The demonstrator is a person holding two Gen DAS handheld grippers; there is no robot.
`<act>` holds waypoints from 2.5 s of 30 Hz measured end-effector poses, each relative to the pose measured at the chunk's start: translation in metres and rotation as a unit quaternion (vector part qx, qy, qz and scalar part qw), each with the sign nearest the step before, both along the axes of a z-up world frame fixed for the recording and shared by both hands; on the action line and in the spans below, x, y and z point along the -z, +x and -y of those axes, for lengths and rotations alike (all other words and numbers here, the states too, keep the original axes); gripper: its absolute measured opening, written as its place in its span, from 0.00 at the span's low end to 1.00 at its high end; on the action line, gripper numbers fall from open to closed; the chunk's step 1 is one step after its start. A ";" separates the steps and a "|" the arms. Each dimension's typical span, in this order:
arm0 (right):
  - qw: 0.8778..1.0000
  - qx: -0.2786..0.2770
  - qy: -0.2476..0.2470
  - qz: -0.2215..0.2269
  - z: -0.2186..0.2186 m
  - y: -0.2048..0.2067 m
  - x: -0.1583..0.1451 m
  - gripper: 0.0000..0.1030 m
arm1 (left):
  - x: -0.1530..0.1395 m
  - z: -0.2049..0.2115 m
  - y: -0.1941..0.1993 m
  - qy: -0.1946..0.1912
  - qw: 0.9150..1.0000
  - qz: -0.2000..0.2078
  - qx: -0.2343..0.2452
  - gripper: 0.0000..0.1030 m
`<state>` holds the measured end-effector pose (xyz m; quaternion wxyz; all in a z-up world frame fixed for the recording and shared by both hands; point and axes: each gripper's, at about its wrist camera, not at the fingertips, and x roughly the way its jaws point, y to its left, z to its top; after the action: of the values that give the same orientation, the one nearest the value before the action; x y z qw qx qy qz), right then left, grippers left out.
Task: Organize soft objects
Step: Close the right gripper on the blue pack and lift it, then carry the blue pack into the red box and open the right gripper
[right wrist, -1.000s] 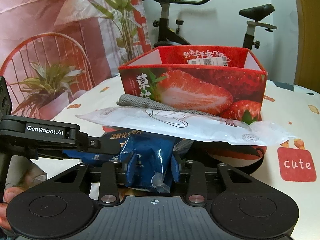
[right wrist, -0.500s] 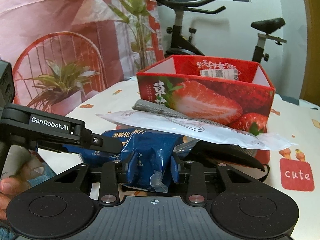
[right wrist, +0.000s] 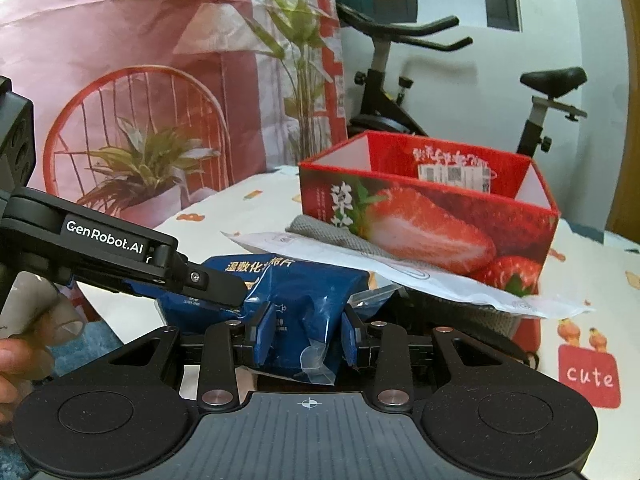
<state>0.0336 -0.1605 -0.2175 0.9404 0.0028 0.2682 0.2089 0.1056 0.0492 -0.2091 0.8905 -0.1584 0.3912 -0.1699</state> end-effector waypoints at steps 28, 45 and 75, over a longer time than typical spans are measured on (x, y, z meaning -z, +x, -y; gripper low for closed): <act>0.989 -0.020 0.002 0.145 0.001 -0.036 -0.056 0.31 | -0.061 -0.007 -0.034 -0.033 0.991 0.127 0.000 0.61; 0.983 -0.012 0.003 0.183 0.037 0.042 -0.124 0.33 | -0.114 0.023 0.052 -0.045 0.982 0.176 0.052 0.64; 0.999 0.003 -0.033 0.015 0.087 0.271 -0.021 0.32 | -0.025 0.083 0.252 -0.001 0.997 0.016 0.070 0.69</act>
<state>0.3047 -0.2475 -0.1961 0.9447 -0.0301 0.2606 0.1969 0.3575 -0.0339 -0.1843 0.8823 -0.1292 0.3870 -0.2349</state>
